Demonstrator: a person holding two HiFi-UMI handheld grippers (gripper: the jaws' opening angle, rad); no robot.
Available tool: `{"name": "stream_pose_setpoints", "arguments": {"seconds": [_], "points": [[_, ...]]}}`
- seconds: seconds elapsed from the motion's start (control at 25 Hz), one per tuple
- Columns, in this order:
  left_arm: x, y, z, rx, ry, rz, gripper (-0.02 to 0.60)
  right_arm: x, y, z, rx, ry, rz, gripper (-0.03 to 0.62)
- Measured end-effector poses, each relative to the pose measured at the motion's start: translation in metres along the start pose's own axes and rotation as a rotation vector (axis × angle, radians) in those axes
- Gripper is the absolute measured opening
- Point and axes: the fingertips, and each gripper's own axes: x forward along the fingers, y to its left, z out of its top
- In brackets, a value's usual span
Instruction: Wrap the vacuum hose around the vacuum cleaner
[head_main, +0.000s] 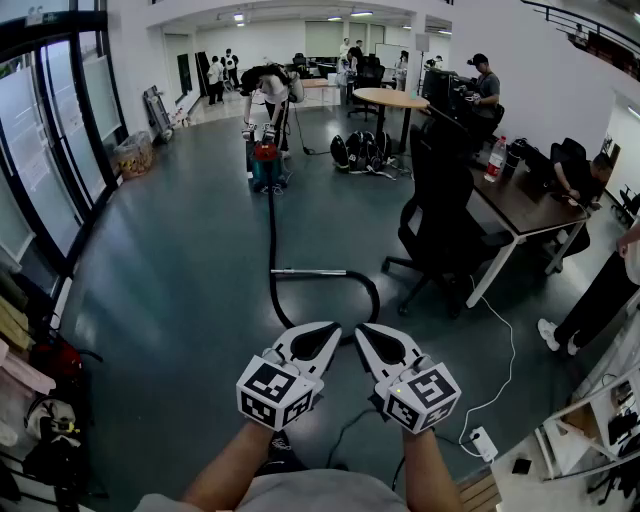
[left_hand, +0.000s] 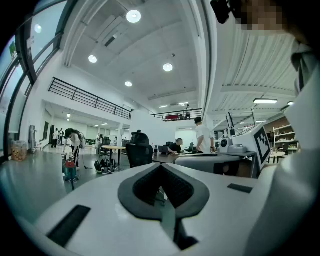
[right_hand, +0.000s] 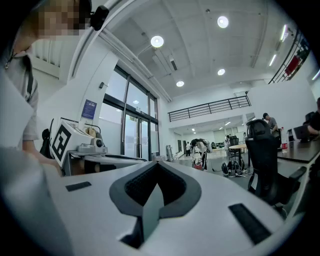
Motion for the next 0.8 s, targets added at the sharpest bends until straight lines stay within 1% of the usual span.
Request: {"name": "stream_pose_setpoints", "arguments": {"seconds": [0.32, 0.8], "points": [[-0.0011, 0.0015, 0.0007, 0.001, 0.0, 0.001, 0.006, 0.0014, 0.0014, -0.0002, 0.027, -0.009, 0.007, 0.003], [0.0035, -0.0031, -0.0014, 0.005, 0.01, 0.021, 0.006, -0.0055, -0.0076, -0.0043, 0.029, 0.005, 0.018, 0.003]]}}
